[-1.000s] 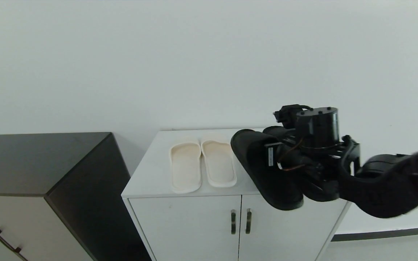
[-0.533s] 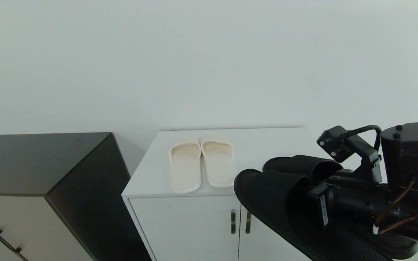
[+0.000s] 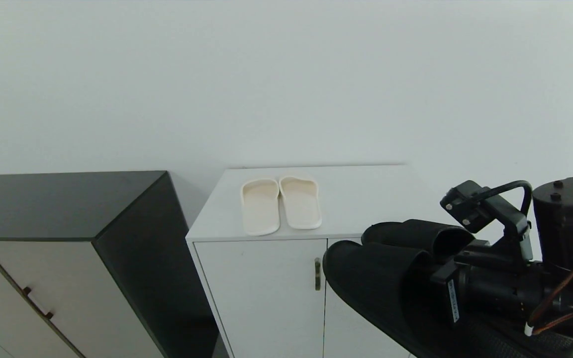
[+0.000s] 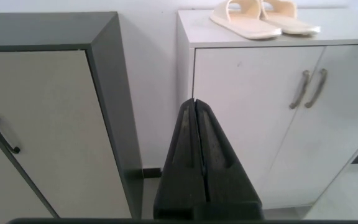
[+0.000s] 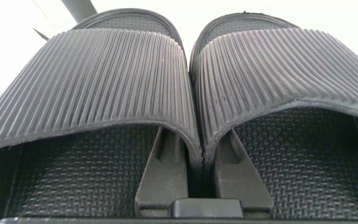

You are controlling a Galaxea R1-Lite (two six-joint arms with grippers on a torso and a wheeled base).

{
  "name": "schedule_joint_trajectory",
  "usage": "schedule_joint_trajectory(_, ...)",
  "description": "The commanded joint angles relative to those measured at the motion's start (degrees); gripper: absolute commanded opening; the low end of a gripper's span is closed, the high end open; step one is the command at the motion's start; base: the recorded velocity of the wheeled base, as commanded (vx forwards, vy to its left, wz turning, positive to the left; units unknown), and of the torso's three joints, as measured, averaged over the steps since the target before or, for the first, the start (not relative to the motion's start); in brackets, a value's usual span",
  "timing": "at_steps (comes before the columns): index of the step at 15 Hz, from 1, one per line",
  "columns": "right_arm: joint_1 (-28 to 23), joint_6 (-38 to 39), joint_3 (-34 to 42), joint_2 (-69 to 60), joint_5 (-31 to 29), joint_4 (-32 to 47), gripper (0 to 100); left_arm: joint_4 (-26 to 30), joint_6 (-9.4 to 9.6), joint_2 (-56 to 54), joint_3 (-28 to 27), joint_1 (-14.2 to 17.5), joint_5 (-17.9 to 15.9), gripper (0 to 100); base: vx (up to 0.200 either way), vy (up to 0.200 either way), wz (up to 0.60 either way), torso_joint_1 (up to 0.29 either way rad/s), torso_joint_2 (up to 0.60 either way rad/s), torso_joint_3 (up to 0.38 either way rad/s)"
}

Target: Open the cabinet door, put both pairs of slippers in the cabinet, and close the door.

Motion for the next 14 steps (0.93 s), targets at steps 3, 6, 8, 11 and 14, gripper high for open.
schedule_joint_trajectory(3,0.04,0.0,0.75,0.45,0.51,-0.65,0,0.0,-0.01,-0.01,0.0,0.01,-0.02,0,0.0,0.0,0.0,0.0,0.0,0.0)
schedule_joint_trajectory(6,-0.13,0.0,2.07,0.36,0.43,-3.9,0,0.0,-0.1,-0.01,0.0,0.01,-0.02,0,0.0,0.0,0.0,0.0,0.0,0.0)
schedule_joint_trajectory(8,-0.31,-0.09,4.62,0.36,2.54,-6.8,0,0.0,-0.19,-0.01,0.0,0.01,-0.02,0,0.0,0.0,0.0,0.0,0.0,0.0)
schedule_joint_trajectory(11,-1.36,-0.35,5.85,0.09,3.94,-9.44,0,0.0,-0.1,-0.01,0.0,0.01,-0.02,0,0.0,0.0,0.0,0.0,0.0,0.0)
schedule_joint_trajectory(14,-1.36,-1.58,6.46,-0.08,4.03,-9.52,0,0.0,-0.1,-0.01,0.0,0.01,-0.02,0,0.0,-0.2,0.0,-0.001,0.0,0.005)
